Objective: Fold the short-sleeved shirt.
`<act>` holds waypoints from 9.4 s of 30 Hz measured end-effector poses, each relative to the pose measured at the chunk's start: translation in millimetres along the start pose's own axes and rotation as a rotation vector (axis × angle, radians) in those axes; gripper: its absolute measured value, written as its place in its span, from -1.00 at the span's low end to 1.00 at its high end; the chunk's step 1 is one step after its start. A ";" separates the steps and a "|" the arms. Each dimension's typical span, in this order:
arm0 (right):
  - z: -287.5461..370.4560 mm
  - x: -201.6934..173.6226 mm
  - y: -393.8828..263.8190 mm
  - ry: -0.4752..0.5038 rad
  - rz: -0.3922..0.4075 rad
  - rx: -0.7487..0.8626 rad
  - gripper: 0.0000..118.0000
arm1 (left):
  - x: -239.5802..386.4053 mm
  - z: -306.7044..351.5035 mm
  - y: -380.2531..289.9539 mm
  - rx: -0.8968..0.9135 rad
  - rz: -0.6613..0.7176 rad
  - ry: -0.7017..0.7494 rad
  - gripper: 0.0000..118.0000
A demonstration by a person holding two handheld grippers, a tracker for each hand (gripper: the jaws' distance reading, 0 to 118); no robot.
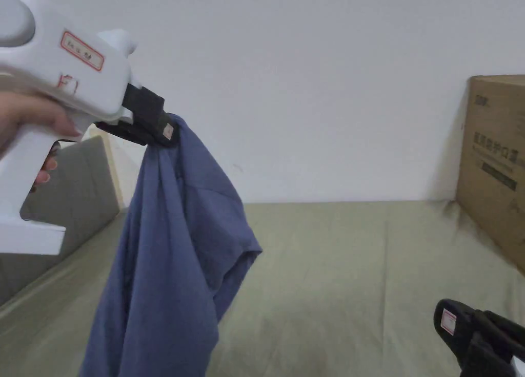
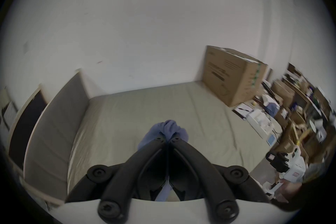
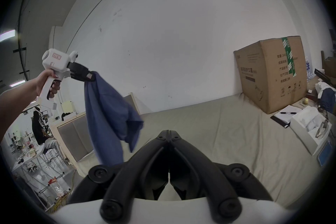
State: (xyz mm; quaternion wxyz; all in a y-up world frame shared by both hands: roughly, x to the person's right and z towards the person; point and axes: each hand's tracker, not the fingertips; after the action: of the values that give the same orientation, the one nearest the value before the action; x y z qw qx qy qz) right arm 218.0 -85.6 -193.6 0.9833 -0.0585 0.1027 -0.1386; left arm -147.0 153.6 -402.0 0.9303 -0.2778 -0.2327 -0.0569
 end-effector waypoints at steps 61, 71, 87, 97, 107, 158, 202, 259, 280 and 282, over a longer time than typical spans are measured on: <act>14.3 29.5 -77.2 -0.323 0.170 0.139 -1.00 | 134.0 -77.2 -376.0 0.450 0.194 0.330 -1.00; 9.8 38.6 -55.7 -0.290 0.130 0.095 -1.00 | 53.1 -96.0 -212.4 0.320 0.168 0.262 -1.00; -52.0 87.5 -88.0 -0.345 0.081 -0.184 -1.00 | -80.6 -406.3 -260.1 -0.573 0.447 0.073 0.92; -119.5 119.2 -79.1 -0.285 0.117 -0.229 -1.00 | -17.0 -391.2 -290.4 -0.499 0.122 0.125 -0.48; -292.8 253.6 -86.0 -0.228 -0.396 -0.877 -0.60 | -24.0 -336.8 -307.9 -0.333 0.270 0.037 -0.95; -232.9 108.0 351.9 -0.438 0.428 -0.107 -0.88 | -66.1 -115.6 93.7 0.344 0.293 0.177 -0.95; -56.1 209.5 -106.6 -0.421 -0.100 -0.751 -0.77 | -14.2 -189.6 -373.7 -0.331 0.442 0.080 -0.86; -407.7 353.1 -85.1 -0.406 0.015 -1.156 0.19 | 7.4 -224.0 -362.6 0.104 0.376 0.216 -1.00; -348.0 340.6 -47.6 -0.309 -0.165 -0.974 -1.00 | -135.6 -434.6 -229.7 -0.465 0.461 0.141 0.93; -351.4 341.0 -53.7 -0.305 -0.166 -0.984 -1.00 | -138.1 -455.8 -228.6 -0.443 0.454 0.134 0.94</act>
State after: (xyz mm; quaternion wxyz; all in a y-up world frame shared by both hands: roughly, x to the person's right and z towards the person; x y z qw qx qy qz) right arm 448.0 -264.3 -590.8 0.8289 -0.5412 0.0063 -0.1415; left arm -140.1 -289.2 -690.2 0.8495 -0.5138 -0.0849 0.0846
